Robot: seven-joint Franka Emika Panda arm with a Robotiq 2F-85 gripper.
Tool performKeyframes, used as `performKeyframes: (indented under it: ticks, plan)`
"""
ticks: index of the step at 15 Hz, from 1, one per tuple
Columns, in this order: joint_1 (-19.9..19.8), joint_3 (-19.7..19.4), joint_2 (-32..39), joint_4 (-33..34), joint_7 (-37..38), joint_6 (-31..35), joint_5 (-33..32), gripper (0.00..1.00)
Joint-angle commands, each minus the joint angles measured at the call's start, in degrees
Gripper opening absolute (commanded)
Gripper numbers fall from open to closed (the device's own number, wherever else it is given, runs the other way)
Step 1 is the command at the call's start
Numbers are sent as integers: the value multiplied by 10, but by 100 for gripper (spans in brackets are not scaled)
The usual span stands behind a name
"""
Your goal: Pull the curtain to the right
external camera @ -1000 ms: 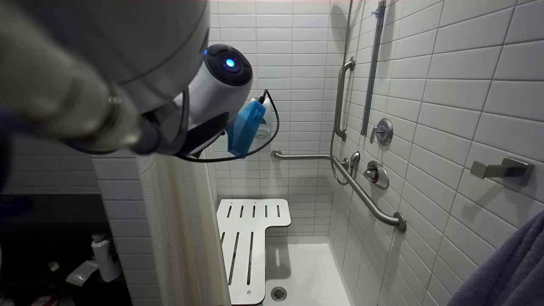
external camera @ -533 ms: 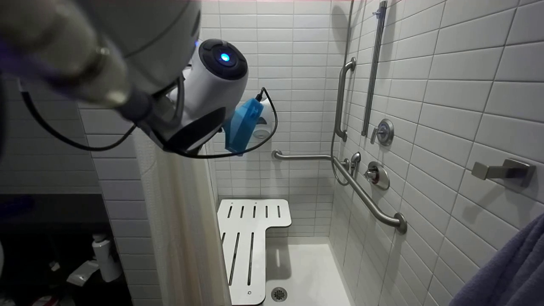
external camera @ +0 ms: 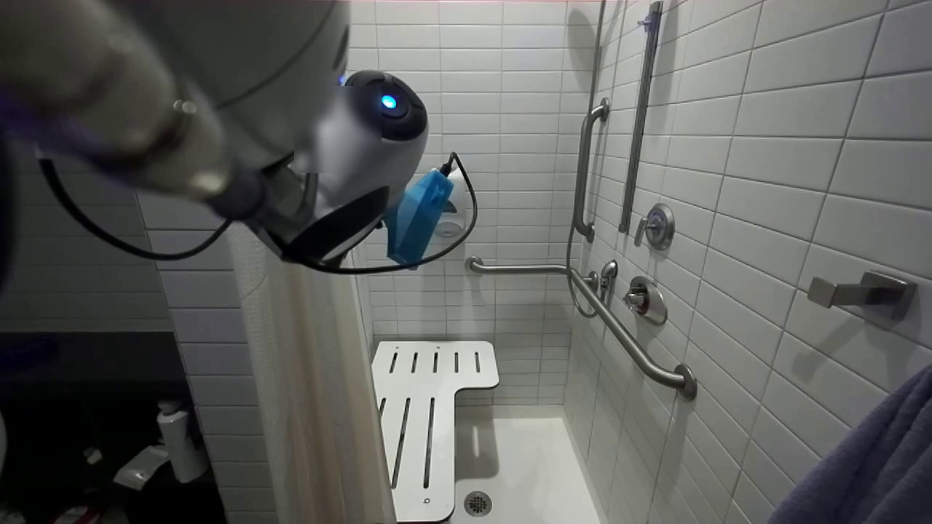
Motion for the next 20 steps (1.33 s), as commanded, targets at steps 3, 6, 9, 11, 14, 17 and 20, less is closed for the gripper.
performKeyframes:
  ticks: [3, 6, 9, 11, 14, 17, 20]
  plan:
    - [-13, 30, 16, 8, 8, -6, -5, 100]
    - [-6, 33, 16, 25, 5, -26, -2, 100]
    - [9, 21, 12, 50, -3, -59, 4, 100]
    - [6, 27, 13, 60, -4, -77, 4, 100]
    - [0, 38, 18, 75, -5, -97, 4, 100]
    - [2, 49, 23, 88, -6, -111, 5, 100]
    - [-4, 72, 28, 95, -9, -123, 3, 100]
